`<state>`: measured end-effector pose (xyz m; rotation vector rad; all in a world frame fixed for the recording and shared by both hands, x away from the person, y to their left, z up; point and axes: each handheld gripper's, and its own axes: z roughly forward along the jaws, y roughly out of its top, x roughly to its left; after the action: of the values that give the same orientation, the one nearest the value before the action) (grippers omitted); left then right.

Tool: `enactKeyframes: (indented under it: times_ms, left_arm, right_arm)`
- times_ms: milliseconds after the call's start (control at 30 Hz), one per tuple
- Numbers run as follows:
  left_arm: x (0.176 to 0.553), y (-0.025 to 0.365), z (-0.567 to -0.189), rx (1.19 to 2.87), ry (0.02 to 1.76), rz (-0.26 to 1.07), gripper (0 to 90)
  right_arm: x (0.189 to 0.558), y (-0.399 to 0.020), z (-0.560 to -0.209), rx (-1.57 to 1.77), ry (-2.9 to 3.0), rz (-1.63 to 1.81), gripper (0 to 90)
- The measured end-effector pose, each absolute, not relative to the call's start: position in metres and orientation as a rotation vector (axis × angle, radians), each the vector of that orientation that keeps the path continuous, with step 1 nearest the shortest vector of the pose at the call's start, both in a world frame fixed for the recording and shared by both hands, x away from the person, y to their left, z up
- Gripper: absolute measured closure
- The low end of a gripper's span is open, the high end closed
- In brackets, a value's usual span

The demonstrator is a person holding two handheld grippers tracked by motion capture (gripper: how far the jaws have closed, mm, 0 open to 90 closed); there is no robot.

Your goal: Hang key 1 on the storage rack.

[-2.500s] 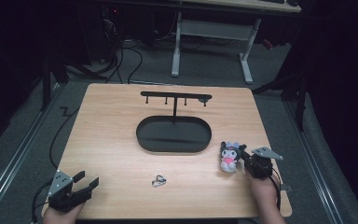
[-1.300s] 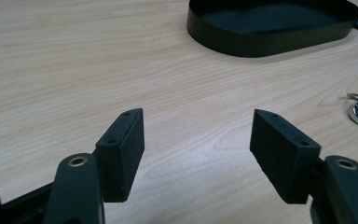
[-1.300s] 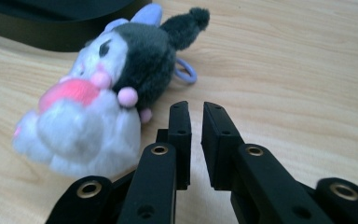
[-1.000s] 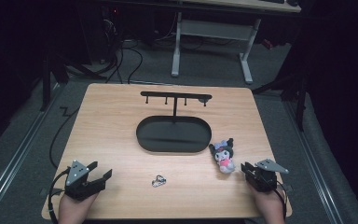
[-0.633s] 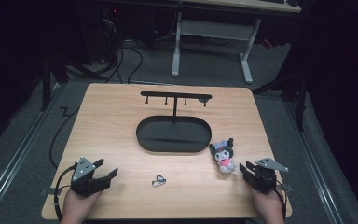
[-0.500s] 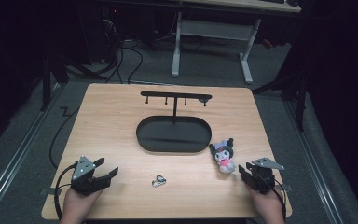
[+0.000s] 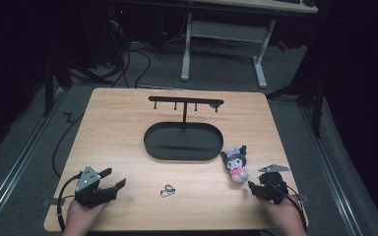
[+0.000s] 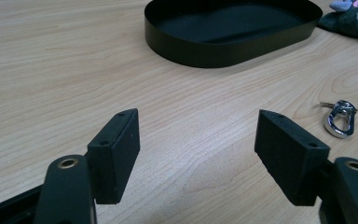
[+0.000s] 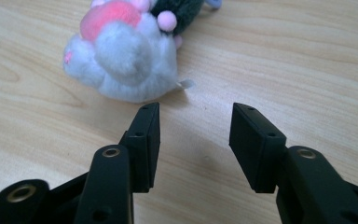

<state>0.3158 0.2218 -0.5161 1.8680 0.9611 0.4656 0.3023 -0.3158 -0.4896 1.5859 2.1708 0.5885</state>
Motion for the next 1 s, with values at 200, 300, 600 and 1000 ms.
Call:
enactKeyframes:
  times_ms: [200,300,600,1000]
  left_arm:
    - [0.315,0.224,-0.516,1.861,0.967,0.460,31.5]
    - [0.315,0.225,-0.516,1.864,0.964,0.459,31.5]
    - [0.314,0.225,-0.517,1.865,0.960,0.453,31.5]
    - [0.314,0.229,-0.517,1.861,0.962,0.451,31.6]
  right_arm:
    - [0.307,-0.315,-0.485,1.573,2.240,0.510,47.9]
    - [0.309,-0.312,-0.481,1.556,2.278,0.460,46.7]
    - [0.318,-0.302,-0.471,1.528,2.410,0.327,41.4]
    - [0.340,-0.281,-0.462,1.597,2.529,0.195,22.8]
